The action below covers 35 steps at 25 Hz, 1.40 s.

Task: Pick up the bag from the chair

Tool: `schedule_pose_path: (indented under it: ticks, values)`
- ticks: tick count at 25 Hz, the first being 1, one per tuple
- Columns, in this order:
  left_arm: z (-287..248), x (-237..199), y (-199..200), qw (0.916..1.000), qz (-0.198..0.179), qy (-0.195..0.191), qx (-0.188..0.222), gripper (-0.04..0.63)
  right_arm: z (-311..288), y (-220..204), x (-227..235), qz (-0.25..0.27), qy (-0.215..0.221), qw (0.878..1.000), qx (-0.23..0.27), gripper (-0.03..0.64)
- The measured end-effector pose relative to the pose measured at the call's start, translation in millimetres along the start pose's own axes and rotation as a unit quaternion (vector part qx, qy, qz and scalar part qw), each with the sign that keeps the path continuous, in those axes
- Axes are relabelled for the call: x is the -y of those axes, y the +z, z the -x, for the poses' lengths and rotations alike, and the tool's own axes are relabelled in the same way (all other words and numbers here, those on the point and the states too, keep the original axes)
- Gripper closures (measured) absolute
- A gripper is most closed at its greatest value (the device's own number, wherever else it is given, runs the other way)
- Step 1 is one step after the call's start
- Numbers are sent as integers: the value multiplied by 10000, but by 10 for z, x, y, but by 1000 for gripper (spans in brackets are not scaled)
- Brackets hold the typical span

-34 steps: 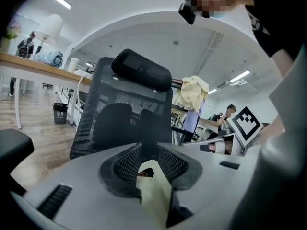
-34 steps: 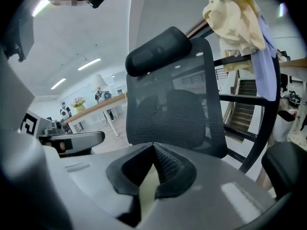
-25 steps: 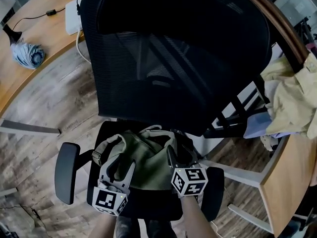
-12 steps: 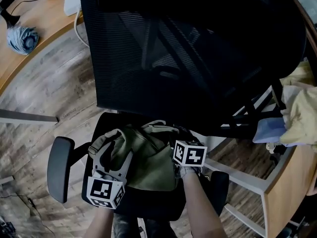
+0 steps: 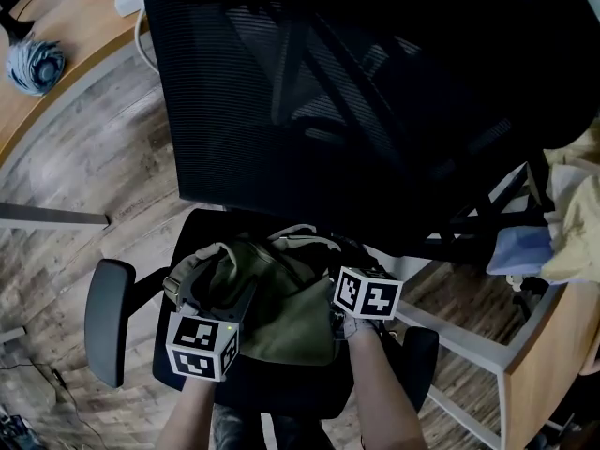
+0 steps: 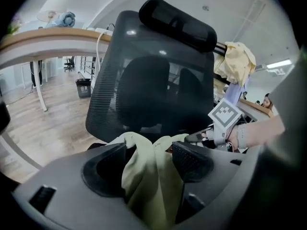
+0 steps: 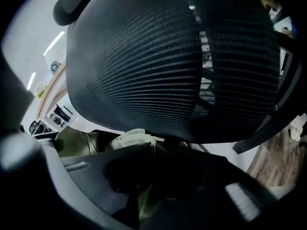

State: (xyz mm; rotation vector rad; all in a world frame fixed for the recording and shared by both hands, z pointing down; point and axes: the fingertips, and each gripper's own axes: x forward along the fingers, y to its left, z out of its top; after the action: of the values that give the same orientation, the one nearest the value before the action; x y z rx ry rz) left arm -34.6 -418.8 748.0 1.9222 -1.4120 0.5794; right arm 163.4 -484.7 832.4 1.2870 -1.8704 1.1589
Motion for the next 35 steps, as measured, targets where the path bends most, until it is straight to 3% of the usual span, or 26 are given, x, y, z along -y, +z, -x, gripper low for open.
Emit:
schedule_pose_path:
  ticks: [8,11,20,32,35]
  values:
    - [-243,-131,-189,9952,183,215,-942,321,398,193,-332,316,334,9937,1018,566]
    - [-283,-166,-208,9940,216,277,-1035,488,535,213,-416,415,410,9910,1201,566]
    - [-155,-133,-167,9940,755,-230,-762,555,876,218,-642,510,683,9826,1649,566]
    - [338,63,-55,9965,548,-629,-81,569,1448,140,-898,89,1082,9692,2210,566]
    - [411,82,-13,9936,776,-826,33,571,1518,133,-965,102,1127,9662,2317,566]
